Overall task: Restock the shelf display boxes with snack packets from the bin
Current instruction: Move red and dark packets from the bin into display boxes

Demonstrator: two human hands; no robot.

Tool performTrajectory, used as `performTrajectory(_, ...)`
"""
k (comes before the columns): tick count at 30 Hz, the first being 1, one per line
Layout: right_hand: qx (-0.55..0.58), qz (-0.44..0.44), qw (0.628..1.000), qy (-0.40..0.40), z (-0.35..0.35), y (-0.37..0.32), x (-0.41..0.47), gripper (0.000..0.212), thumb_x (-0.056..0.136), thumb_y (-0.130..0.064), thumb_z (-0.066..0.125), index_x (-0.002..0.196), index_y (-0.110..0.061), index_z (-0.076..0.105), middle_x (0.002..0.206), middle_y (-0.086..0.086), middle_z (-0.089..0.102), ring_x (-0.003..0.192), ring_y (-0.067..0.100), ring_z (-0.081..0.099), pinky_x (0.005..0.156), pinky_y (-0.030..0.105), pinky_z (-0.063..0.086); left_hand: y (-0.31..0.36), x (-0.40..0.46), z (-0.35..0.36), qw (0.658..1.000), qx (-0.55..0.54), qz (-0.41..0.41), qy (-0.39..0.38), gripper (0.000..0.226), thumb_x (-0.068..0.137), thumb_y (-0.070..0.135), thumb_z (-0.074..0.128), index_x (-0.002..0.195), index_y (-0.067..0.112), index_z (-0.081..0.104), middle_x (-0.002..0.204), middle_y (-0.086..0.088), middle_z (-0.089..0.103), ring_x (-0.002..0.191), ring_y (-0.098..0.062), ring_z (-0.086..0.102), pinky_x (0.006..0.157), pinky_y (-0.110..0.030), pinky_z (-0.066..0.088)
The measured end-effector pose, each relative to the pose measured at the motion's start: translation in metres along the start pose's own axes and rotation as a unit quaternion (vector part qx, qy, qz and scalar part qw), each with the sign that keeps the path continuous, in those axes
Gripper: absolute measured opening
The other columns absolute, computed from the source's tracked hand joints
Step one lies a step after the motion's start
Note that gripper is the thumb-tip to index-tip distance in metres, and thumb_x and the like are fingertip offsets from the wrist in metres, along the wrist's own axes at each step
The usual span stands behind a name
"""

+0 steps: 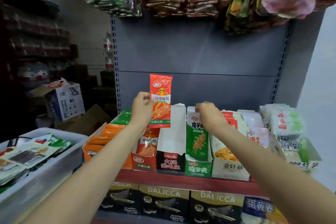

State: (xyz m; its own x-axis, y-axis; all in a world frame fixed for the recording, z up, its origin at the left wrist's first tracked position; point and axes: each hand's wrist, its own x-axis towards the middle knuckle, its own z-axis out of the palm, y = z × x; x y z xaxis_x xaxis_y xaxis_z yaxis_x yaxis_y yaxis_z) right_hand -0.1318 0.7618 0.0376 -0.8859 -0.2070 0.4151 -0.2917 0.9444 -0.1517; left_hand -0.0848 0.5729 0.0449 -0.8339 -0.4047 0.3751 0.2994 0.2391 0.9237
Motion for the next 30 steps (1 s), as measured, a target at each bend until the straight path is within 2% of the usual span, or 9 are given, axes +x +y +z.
performTrajectory(5, -0.104, -0.056, 0.993, -0.005, 0.010, -0.008, 0.005, 0.048, 0.078, 0.017, 0.055, 0.121, -0.005, 0.051, 0.122, 0.013, 0.041, 0.118, 0.030, 0.039, 0.072, 0.033, 0.041, -0.008, 0.002, -0.017, 1.000, 0.005, -0.013, 0.004, 0.014, 0.097, 0.025, 0.049, 0.107, 0.015, 0.047, 0.101, 0.002, 0.060, 0.078, -0.006, 0.061, 0.058, -0.022, 0.045)
performTrajectory(9, -0.068, -0.045, 0.997, 0.005, 0.020, -0.011, 0.007, 0.038, 0.086, 0.003, 0.056, 0.123, -0.006, 0.053, 0.125, 0.011, 0.044, 0.118, 0.028, 0.042, 0.086, 0.035, 0.046, -0.020, 0.003, -0.034, 0.999, 0.014, -0.034, 0.007, 0.018, 0.096, 0.025, 0.050, 0.110, 0.014, 0.048, 0.112, -0.004, 0.062, 0.094, -0.017, 0.063, 0.075, -0.032, 0.053)
performTrajectory(12, 0.098, -0.073, 0.988, 0.095, 0.018, -0.031, 0.007, 0.035, 0.094, -0.018, 0.053, 0.129, -0.013, 0.051, 0.127, 0.005, 0.049, 0.119, 0.022, 0.045, 0.091, 0.033, 0.044, -0.024, 0.005, -0.041, 0.999, 0.024, -0.037, -0.019, 0.019, 0.095, 0.023, 0.053, 0.111, 0.014, 0.049, 0.115, -0.006, 0.061, 0.100, -0.019, 0.063, 0.081, -0.034, 0.053)
performTrajectory(16, 0.468, -0.058, 0.879, -0.067, 0.004, -0.073, 0.009, 0.063, 0.088, -0.032, 0.063, 0.142, -0.024, 0.031, 0.124, -0.002, 0.054, 0.110, 0.013, 0.055, 0.090, 0.030, 0.047, -0.023, 0.004, -0.038, 0.997, 0.026, -0.019, -0.071, 0.017, 0.093, 0.022, 0.057, 0.106, 0.014, 0.052, 0.108, -0.004, 0.063, 0.091, -0.013, 0.064, 0.069, -0.024, 0.052)
performTrajectory(18, 0.517, -0.046, 0.852, -0.070, 0.006, -0.084, 0.014, 0.062, 0.085, -0.021, 0.067, 0.137, -0.023, 0.033, 0.116, 0.006, 0.062, 0.103, 0.019, 0.063, 0.090, 0.041, 0.053, -0.023, 0.005, -0.037, 0.995, 0.023, -0.013, -0.095, 0.016, 0.092, 0.022, 0.058, 0.105, 0.013, 0.053, 0.105, -0.003, 0.064, 0.094, -0.015, 0.064, 0.072, -0.025, 0.054)
performTrajectory(20, 0.502, -0.029, 0.864, -0.030, 0.008, -0.087, 0.020, 0.055, 0.083, -0.013, 0.070, 0.129, -0.020, 0.040, 0.107, 0.007, 0.066, 0.096, 0.021, 0.066, 0.086, 0.044, 0.054, -0.028, 0.011, -0.039, 0.991, 0.084, 0.019, -0.105, 0.017, 0.091, 0.021, 0.059, 0.105, 0.012, 0.054, 0.104, -0.002, 0.063, 0.096, -0.014, 0.062, 0.078, -0.026, 0.052)
performTrajectory(24, 0.460, 0.014, 0.887, 0.025, 0.011, -0.072, 0.024, 0.041, 0.086, -0.009, 0.065, 0.119, -0.018, 0.042, 0.114, 0.002, 0.062, 0.101, 0.021, 0.063, 0.086, 0.040, 0.052, -0.048, 0.028, -0.045, 0.909, 0.359, 0.139, -0.161, 0.046, 0.087, 0.021, 0.065, 0.129, 0.013, 0.048, 0.129, -0.002, 0.055, 0.119, -0.016, 0.052, 0.095, -0.024, 0.040)
performTrajectory(27, 0.470, 0.056, 0.880, 0.039, 0.013, -0.058, 0.023, 0.037, 0.088, -0.010, 0.062, 0.119, -0.016, 0.041, 0.112, 0.000, 0.059, 0.104, 0.023, 0.061, 0.087, 0.039, 0.051, -0.058, 0.041, -0.039, 0.835, 0.454, 0.142, -0.277, 0.077, 0.082, 0.031, 0.071, 0.145, 0.015, 0.029, 0.149, -0.004, 0.036, 0.136, -0.020, 0.034, 0.108, -0.031, 0.031)
performTrajectory(30, 0.456, 0.070, 0.886, 0.045, 0.012, -0.053, 0.021, 0.040, 0.089, -0.009, 0.062, 0.121, -0.014, 0.039, 0.119, 0.003, 0.058, 0.104, 0.023, 0.061, 0.080, 0.034, 0.049, -0.062, 0.053, -0.027, 0.759, 0.529, 0.122, -0.359, 0.086, 0.079, 0.035, 0.072, 0.147, 0.014, 0.024, 0.147, -0.007, 0.039, 0.132, -0.024, 0.040, 0.108, -0.036, 0.036)
